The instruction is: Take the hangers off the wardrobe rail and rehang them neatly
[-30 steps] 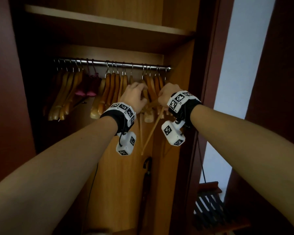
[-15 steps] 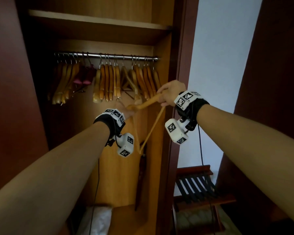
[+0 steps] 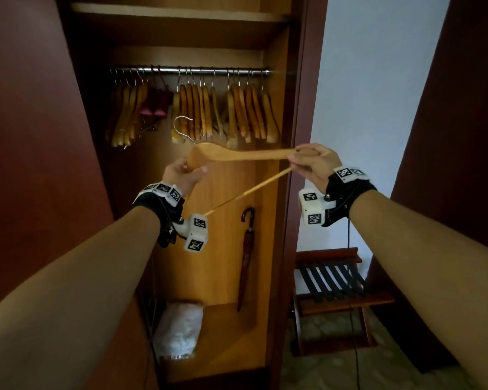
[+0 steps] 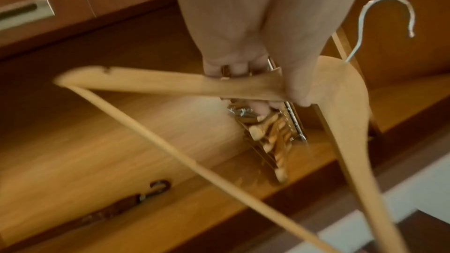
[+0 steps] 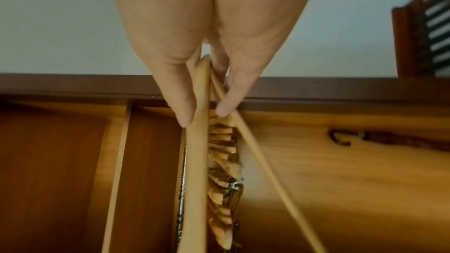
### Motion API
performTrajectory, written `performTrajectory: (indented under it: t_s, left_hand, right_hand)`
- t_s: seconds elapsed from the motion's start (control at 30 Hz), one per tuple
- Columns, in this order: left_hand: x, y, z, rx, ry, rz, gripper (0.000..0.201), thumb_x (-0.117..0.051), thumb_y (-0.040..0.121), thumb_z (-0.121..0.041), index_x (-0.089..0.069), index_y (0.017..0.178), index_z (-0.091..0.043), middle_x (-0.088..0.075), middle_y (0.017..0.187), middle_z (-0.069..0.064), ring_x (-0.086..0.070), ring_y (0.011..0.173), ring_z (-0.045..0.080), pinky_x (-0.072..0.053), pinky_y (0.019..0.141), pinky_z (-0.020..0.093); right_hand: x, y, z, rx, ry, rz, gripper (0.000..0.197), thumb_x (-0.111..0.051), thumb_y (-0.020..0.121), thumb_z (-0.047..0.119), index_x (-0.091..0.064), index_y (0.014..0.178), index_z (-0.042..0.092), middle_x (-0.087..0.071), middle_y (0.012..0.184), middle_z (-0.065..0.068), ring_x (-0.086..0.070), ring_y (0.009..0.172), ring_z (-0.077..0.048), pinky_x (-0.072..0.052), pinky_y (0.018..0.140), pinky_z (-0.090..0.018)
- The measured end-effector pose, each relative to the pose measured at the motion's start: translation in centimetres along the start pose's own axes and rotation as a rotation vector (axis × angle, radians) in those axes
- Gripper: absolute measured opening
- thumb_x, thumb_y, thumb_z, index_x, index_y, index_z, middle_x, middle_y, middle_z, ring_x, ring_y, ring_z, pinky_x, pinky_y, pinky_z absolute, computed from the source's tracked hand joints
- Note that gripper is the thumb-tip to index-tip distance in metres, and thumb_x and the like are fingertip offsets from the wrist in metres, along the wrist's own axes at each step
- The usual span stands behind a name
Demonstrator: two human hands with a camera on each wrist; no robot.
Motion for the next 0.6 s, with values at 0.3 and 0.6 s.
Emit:
performTrajectory:
  t_s: [0.3, 0.6]
  left_hand:
    - [-2.6, -5.0, 1.7, -0.078, -0.338, -0.030, 0.013, -0.057, 0.095, -0.012, -0.061, 0.106, -0.008, -0.064, 0.083, 0.001, -0.059, 0.072, 0.013, -0.052, 0.069, 0.025]
    - [-0.6, -8.5, 7.0, 0.084, -0.728, -0.218, 0.010, -0.057, 0.092, -0.013, -0.062, 0.098, -0.019, -0.064, 0.086, 0.000, -0.059, 0.086, 0.017, -0.047, 0.085, 0.036]
  right_hand:
    - [-6.3, -1.6, -6.5, -0.126, 0.156, -0.001, 0.081, -0.066, 0.086, 0.004, -0.026, 0.150, 0.033, -0.044, 0.144, -0.006, -0.042, 0.131, -0.025, -0.040, 0.109, -0.048]
    - [-11.5, -7.0, -17.3, -0.445, -0.206, 0.221, 0.045, -0.053, 0.084, 0.009, -0.062, 0.125, 0.025, -0.065, 0.119, 0.001, -0.057, 0.114, -0.017, -0.040, 0.075, -0.036]
Point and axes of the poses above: each hand's wrist, its own y-axis towards the middle knuckle, its own x-axis out of the back of the hand, z = x × y, the point moved 6 cm from there along y, towards the middle knuckle
